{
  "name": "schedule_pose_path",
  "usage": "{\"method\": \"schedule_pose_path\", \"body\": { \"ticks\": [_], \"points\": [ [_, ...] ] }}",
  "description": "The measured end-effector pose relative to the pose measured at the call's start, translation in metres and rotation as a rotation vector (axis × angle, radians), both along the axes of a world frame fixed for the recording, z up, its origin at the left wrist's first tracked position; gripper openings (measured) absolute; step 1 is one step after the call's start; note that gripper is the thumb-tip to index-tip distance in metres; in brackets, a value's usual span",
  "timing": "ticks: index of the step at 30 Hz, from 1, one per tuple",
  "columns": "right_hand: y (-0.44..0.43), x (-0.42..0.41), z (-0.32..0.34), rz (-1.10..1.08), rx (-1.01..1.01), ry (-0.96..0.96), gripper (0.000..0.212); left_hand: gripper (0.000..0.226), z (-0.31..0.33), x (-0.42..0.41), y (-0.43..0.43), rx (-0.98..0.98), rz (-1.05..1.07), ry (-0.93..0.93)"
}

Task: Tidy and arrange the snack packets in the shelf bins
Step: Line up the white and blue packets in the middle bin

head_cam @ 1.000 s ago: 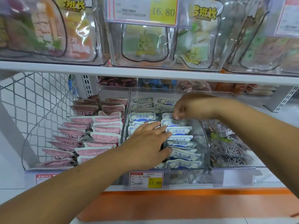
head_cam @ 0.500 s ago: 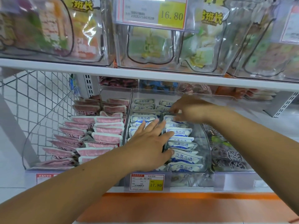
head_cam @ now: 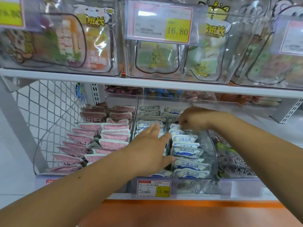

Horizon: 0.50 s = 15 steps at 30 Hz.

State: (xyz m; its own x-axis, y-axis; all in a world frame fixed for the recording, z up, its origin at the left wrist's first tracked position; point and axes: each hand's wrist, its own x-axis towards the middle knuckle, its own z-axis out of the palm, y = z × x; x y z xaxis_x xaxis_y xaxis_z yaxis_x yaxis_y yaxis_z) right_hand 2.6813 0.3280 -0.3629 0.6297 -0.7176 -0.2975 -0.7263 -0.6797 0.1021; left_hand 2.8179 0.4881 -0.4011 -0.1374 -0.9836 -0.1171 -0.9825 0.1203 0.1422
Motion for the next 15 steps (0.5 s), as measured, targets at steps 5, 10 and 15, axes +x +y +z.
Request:
{"method": "schedule_pose_path", "body": {
  "ticks": [5, 10, 15],
  "points": [
    [0.004, 0.015, 0.008, 0.016, 0.026, -0.392, 0.026, 0.071, 0.002, 0.004, 0.008, -0.019, -0.081, -0.109],
    [-0.017, 0.042, -0.016, 0.033, 0.051, -0.366, 0.018, 0.071, 0.01, 0.01, 0.002, 0.004, -0.045, -0.14],
    [-0.036, 0.052, -0.022, 0.071, -0.027, -0.357, 0.009, 0.089, 0.016, 0.01, -0.013, 0.016, 0.047, -0.187]
  ]
}}
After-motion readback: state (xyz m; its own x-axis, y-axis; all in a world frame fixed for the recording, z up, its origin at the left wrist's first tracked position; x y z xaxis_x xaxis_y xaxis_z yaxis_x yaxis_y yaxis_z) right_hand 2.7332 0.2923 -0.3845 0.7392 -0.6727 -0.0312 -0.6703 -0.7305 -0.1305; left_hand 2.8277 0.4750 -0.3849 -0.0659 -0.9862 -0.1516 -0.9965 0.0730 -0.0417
